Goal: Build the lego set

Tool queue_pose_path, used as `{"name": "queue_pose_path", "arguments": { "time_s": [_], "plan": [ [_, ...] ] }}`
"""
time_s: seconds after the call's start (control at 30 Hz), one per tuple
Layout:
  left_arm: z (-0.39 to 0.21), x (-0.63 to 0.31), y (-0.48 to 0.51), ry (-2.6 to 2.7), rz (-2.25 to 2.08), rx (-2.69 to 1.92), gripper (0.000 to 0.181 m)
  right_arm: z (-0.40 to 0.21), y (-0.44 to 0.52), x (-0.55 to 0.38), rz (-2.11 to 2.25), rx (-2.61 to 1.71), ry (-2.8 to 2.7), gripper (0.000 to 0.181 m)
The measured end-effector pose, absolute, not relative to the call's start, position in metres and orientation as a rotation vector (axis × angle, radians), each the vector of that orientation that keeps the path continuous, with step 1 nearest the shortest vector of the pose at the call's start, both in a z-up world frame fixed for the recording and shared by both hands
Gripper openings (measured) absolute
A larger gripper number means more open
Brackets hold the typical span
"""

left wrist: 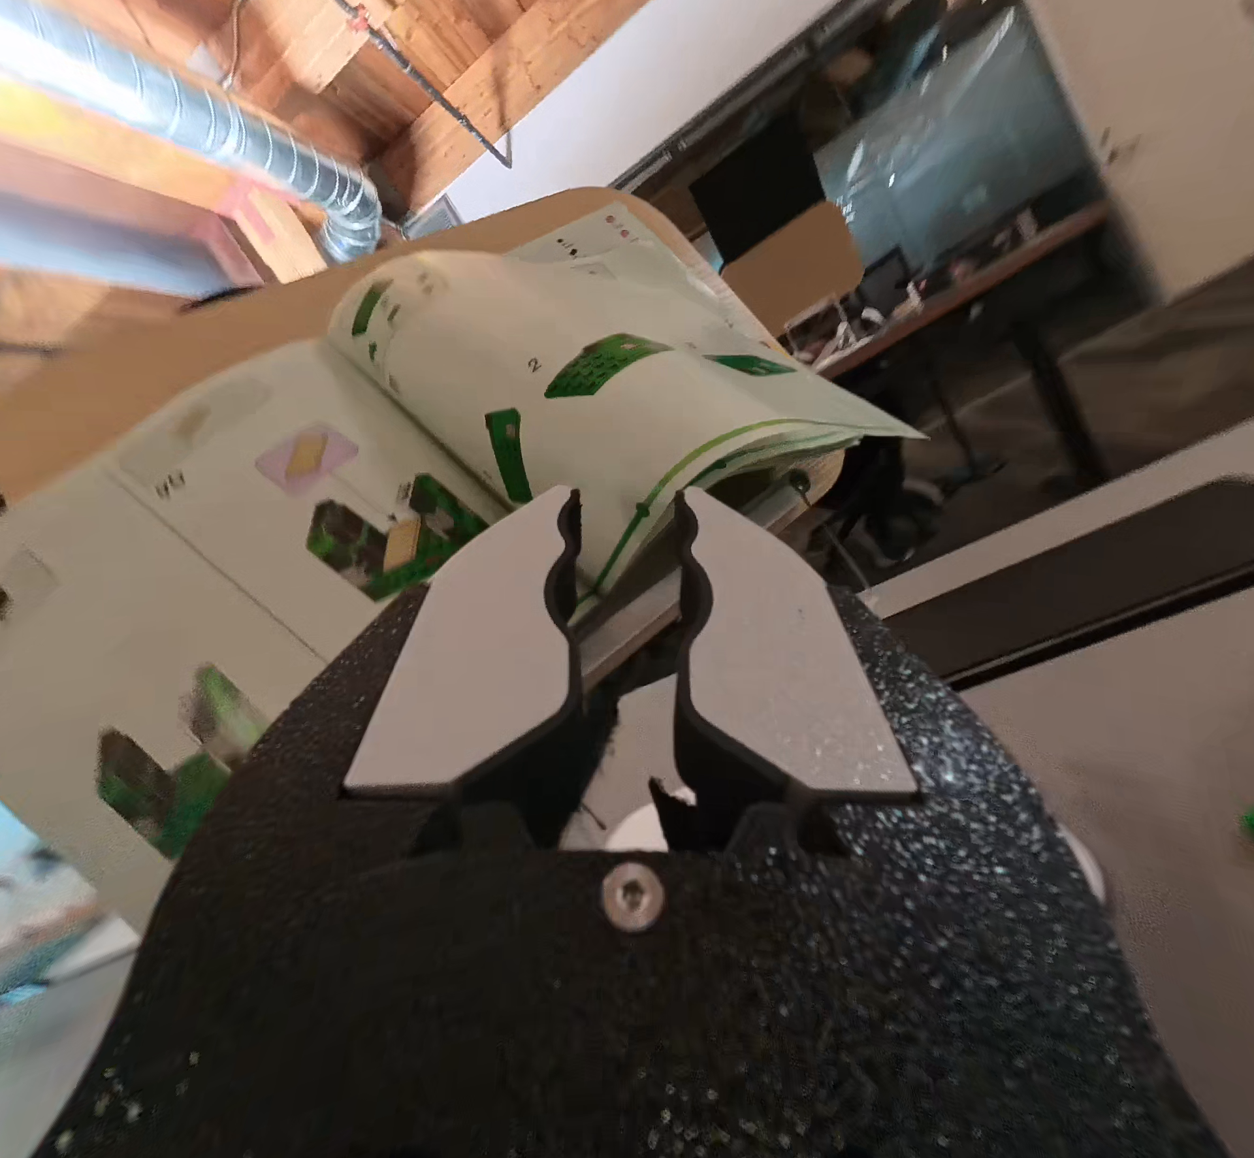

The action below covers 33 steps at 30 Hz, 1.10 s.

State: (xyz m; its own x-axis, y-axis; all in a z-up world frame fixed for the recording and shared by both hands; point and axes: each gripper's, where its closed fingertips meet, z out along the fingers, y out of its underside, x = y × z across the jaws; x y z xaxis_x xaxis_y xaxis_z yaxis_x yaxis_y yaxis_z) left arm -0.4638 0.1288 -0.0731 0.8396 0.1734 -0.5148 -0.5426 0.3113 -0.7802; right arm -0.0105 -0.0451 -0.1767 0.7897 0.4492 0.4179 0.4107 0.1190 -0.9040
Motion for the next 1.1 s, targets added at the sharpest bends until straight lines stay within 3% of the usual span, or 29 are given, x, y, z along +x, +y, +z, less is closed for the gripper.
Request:
{"name": "queue_pose_path", "arguments": {
  "time_s": [0.03, 0.27, 0.63, 1.1],
  "plan": [
    [-0.074, -0.468, 0.126, 0.313, 0.409, -1.164, 0.026, -0.177, -0.045, -0.011, 0.033, -1.493, -0.729, 0.013],
    [-0.076, -0.478, 0.111, 0.150, 0.084, -1.069, 0.022, -0.178, -0.045, -0.011, 0.034, -1.497, -0.733, 0.013],
    [-0.095, -0.500, 0.113, -0.225, -0.585, -1.011, 0.029, -0.177, -0.045, -0.011, 0.035, -1.491, -0.732, 0.013],
    [-0.107, -0.516, 0.109, -0.382, -0.998, -0.896, 0.033, -0.178, -0.045, -0.011, 0.029, -1.496, -0.736, 0.013]
  ]
}}
